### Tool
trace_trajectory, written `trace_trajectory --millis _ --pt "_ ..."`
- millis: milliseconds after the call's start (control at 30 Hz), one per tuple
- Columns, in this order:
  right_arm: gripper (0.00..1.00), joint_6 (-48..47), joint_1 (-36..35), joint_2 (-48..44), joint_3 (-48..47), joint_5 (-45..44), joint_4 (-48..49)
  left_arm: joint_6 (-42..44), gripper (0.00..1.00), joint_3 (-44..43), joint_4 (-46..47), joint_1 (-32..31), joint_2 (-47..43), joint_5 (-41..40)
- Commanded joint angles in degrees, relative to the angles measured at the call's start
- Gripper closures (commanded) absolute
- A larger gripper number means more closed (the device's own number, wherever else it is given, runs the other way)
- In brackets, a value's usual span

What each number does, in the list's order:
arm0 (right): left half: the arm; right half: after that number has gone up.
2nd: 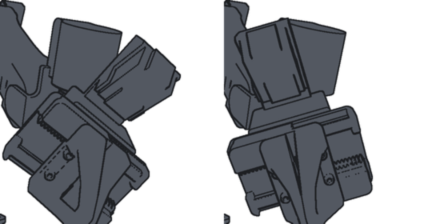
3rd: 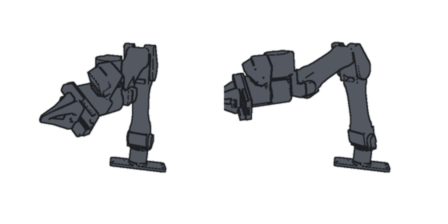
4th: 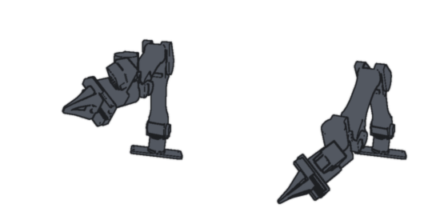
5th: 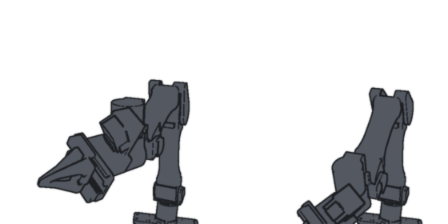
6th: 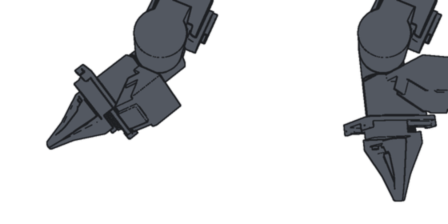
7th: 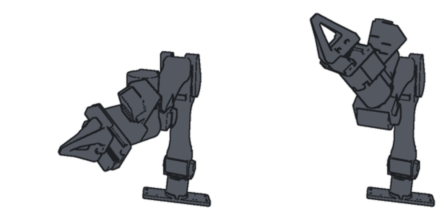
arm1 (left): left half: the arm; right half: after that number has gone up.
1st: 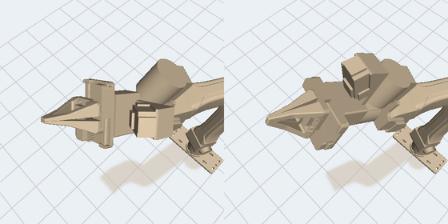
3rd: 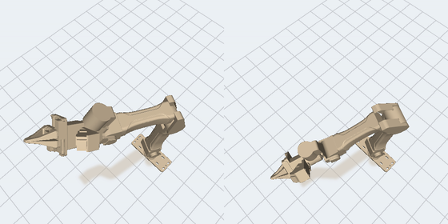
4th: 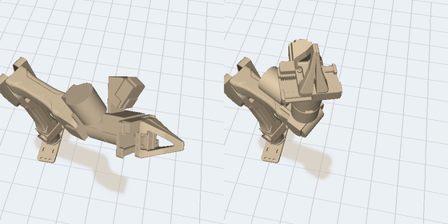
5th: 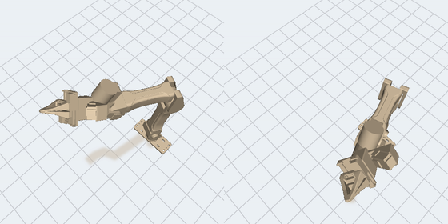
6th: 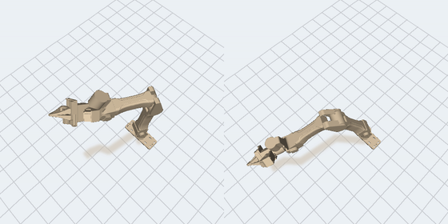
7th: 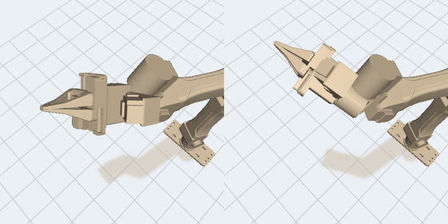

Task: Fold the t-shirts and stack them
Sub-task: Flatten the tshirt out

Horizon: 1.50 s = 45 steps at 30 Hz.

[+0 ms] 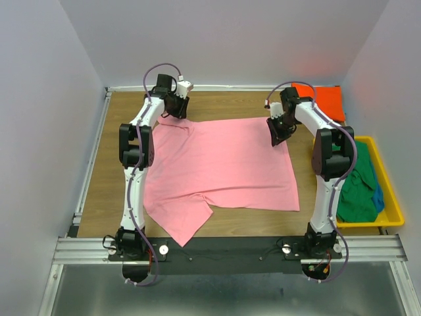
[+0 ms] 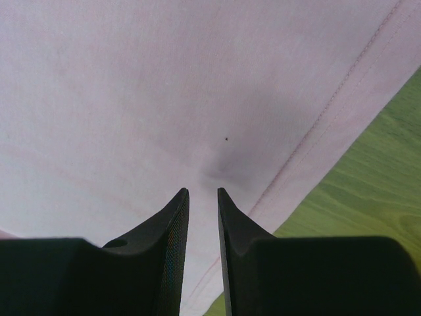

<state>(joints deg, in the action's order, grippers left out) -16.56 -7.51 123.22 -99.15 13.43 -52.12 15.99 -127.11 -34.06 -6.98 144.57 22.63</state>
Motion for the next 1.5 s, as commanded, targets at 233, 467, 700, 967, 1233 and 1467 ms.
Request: trace_trajectory --millis 233,467,700,967,1233,1467 --pt "0.69 -0.14 -0.05 0.97 1.07 1.25 0.17 -2.71 0.54 -0.07 -3.02 -0.05 0.62 -6.37" --pt "0.69 -0.23 -0.05 0.62 1.42 1.33 0.44 -4.56 0.40 -1.83 -5.05 -0.22 1.15 -6.46" --pt "0.69 -0.05 -0.05 0.62 1.51 1.60 0.53 -5.09 0.69 -1.12 -5.49 -0.75 0.71 -6.20" --pt "0.70 0.03 -0.05 0.09 2.56 1.86 0.88 -4.92 1.00 -2.18 -2.94 -1.19 -1.22 -4.70" --pt "0.70 0.30 0.04 -0.08 3.44 2.21 1.40 8.24 1.00 -4.98 -1.09 -7.07 -2.98 -6.99" --pt "0.70 0.30 -0.05 -0.35 3.44 1.86 1.32 14.51 0.50 -6.57 -0.40 -9.89 -0.96 -11.47"
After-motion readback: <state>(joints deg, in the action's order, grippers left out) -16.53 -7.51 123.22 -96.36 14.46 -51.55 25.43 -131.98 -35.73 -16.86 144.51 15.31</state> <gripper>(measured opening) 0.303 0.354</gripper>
